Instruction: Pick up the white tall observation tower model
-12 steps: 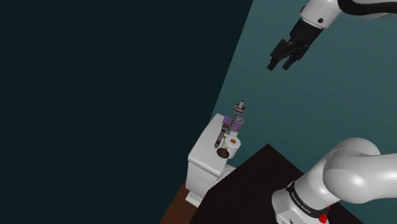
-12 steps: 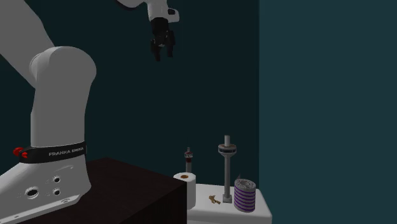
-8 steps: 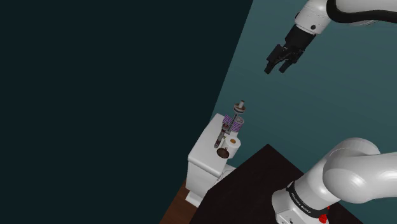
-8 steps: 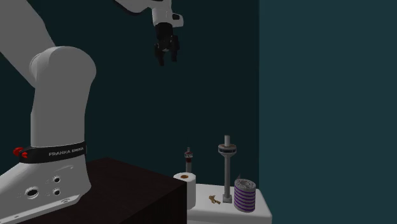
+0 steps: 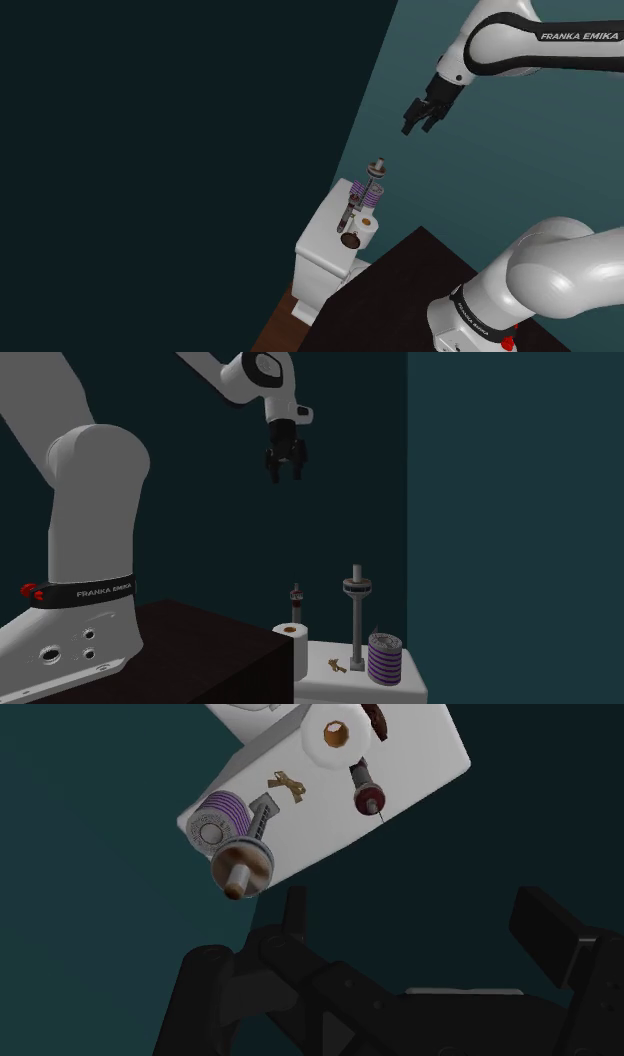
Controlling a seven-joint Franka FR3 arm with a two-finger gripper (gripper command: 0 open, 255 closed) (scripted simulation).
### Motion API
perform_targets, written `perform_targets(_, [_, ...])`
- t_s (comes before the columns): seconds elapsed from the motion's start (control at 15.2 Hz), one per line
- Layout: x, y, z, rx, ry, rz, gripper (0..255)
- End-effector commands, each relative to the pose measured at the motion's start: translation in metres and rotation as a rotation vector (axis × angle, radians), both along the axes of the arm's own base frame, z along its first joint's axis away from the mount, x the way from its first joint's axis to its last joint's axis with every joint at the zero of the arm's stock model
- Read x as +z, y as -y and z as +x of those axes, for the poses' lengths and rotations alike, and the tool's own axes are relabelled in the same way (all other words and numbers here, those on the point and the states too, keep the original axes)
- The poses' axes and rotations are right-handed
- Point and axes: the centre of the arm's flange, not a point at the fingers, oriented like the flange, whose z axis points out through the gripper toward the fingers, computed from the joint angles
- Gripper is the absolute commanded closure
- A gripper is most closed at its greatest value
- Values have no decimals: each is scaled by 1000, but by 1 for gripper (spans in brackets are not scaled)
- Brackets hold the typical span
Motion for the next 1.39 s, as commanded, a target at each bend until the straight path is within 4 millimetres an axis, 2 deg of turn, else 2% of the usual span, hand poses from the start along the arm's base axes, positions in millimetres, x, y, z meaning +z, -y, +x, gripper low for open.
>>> perform_targets(0.0, [-20, 12, 11, 6, -8, 0, 0])
perform_targets(1.32, [-235, 144, 104, 52, -101, 8, 0])
